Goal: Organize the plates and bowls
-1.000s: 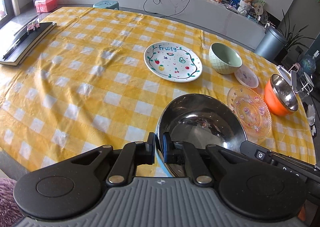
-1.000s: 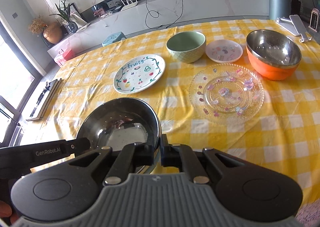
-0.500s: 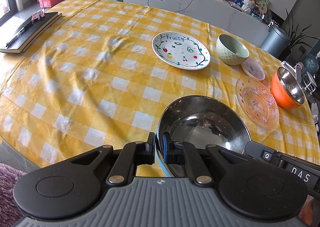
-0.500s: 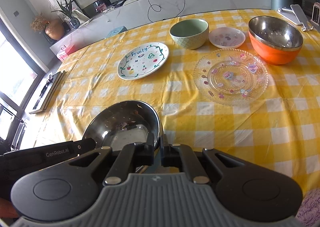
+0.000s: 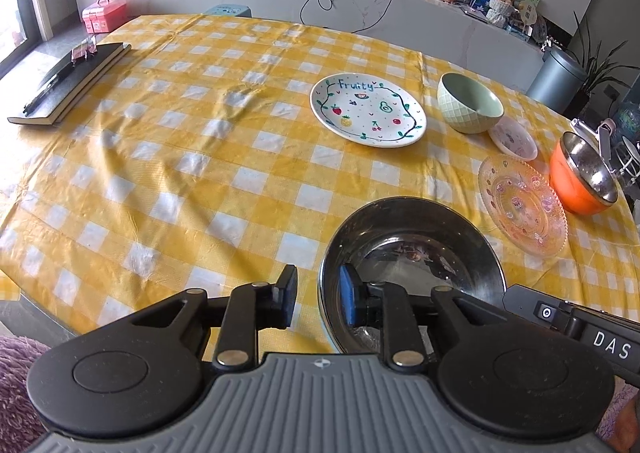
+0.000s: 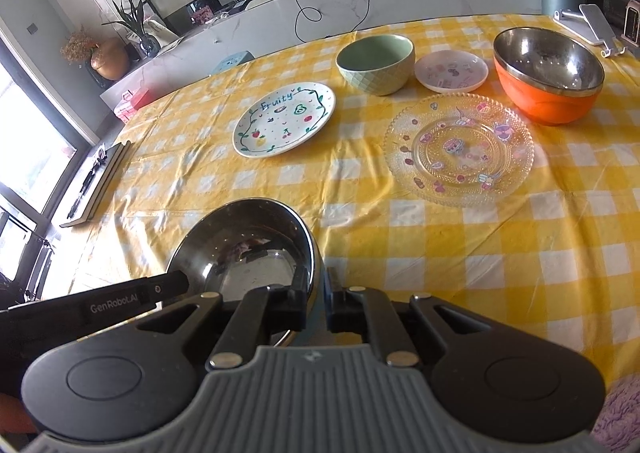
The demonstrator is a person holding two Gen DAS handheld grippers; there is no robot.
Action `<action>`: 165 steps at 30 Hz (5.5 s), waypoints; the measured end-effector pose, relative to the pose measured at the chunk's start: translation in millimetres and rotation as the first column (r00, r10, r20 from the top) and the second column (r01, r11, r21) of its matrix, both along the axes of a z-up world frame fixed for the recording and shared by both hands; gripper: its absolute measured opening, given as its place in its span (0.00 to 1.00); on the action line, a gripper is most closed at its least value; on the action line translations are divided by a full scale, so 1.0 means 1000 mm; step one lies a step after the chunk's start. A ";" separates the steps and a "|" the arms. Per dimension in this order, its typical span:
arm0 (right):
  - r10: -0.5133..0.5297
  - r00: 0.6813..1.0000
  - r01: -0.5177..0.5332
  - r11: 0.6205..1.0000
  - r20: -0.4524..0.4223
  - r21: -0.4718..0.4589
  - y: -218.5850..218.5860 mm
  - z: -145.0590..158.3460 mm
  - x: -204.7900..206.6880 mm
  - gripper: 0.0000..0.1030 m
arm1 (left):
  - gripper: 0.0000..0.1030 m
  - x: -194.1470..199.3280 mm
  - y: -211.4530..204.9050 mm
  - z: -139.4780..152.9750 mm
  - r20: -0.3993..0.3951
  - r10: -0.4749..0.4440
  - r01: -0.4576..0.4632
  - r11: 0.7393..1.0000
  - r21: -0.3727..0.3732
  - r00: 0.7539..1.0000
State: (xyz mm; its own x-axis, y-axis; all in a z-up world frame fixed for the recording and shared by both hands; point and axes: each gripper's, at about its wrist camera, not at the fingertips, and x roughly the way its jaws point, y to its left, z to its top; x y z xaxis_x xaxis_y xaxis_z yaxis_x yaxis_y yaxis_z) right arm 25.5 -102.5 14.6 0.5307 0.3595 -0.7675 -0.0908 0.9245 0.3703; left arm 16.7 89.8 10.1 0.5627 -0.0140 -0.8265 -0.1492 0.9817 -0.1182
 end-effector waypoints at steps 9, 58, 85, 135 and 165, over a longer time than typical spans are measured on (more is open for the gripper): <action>-0.042 0.996 0.041 0.999 0.075 0.024 -0.021 0.028 -0.007 0.24 | 0.50 -0.006 -0.017 0.039 0.084 -0.036 0.032 0.998 0.047 0.996; -0.519 0.853 0.510 0.850 -0.047 -0.132 -0.219 -0.008 0.159 0.11 | 0.27 0.212 -0.258 -0.020 -0.047 -0.340 0.336 0.939 -0.077 0.939; -0.483 0.876 0.481 0.874 -0.006 -0.063 -0.201 0.016 0.125 0.05 | 0.09 0.176 -0.231 0.018 -0.014 -0.320 0.320 0.947 -0.016 0.947; -0.073 0.994 0.081 0.992 0.083 -0.096 0.020 0.057 -0.029 0.05 | 0.11 -0.016 -0.005 0.046 0.010 0.033 -0.032 0.994 -0.106 0.999; -0.071 0.997 0.070 0.995 -0.010 -0.069 0.020 0.018 -0.007 0.06 | 0.12 -0.003 0.001 0.016 -0.068 0.039 -0.045 0.994 -0.095 0.997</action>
State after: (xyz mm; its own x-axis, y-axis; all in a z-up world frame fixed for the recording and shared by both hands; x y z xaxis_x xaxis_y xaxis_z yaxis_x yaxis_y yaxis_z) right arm 18.5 -82.8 32.8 0.5433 0.2678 -0.7957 -0.0208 0.9518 0.3061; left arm 13.7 90.3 25.6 0.5089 -0.0724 -0.8578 -0.2009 0.9589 -0.2001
